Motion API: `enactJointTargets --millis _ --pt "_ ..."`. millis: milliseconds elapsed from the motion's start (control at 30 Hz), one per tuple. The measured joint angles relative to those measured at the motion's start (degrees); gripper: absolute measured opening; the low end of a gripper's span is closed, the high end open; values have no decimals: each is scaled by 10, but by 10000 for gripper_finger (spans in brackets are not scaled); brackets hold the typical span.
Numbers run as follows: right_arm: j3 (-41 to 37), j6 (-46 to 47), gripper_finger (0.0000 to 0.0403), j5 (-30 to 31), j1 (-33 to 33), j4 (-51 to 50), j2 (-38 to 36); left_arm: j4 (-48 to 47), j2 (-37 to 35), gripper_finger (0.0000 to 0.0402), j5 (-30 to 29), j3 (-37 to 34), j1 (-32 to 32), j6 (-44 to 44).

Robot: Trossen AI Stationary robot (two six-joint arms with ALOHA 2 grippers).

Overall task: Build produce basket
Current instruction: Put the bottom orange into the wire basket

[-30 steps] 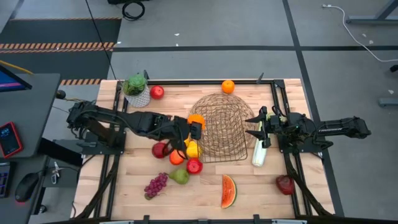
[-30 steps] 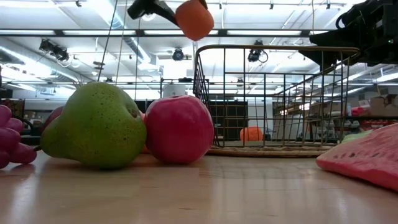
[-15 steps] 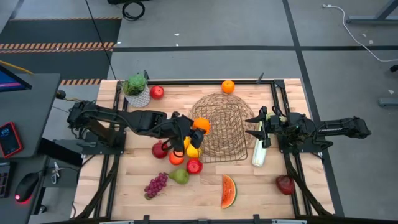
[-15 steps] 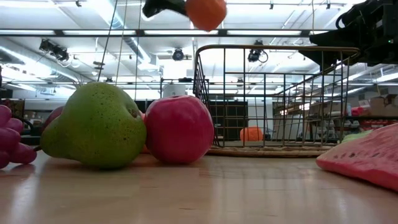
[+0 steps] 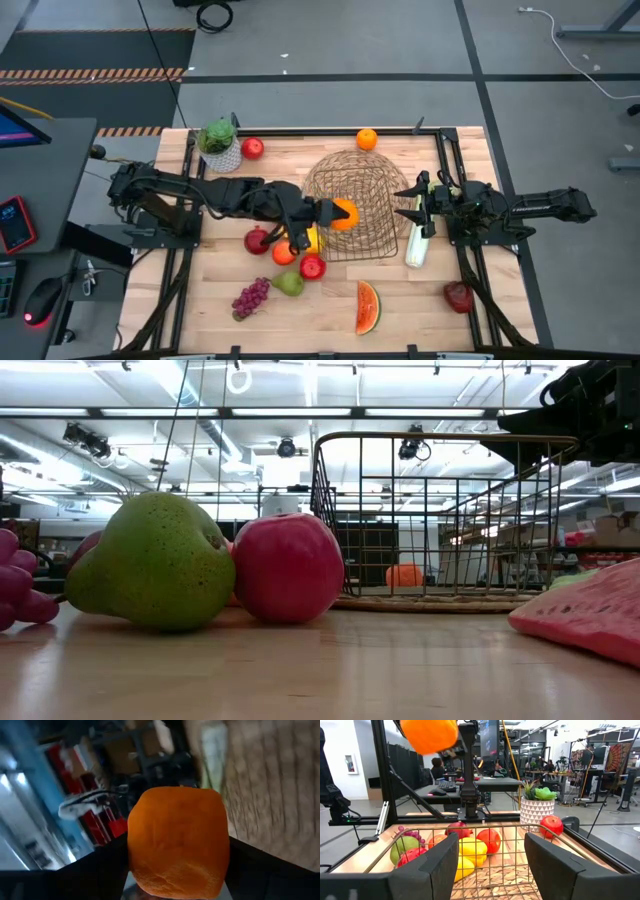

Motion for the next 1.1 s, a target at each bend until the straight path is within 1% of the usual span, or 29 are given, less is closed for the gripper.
enactJointTargets --millis 167,500,600,767,967,1033,1100 --pt "0 0 231 0 0 0 0 30 0 274 42 0 11 -169" --pt "0 0 231 0 0 0 0 33 0 276 116 0 30 -422" --pt "0 0 231 0 0 0 0 34 0 276 117 0 31 -473" --pt "0 0 231 0 0 0 0 33 0 276 117 0 31 -520" --pt "0 0 231 0 0 0 0 33 0 276 118 0 30 -528" --pt "0 0 231 0 0 0 0 33 0 276 117 0 30 -555" --pt "0 0 231 0 0 0 0 33 0 276 117 0 30 -613"
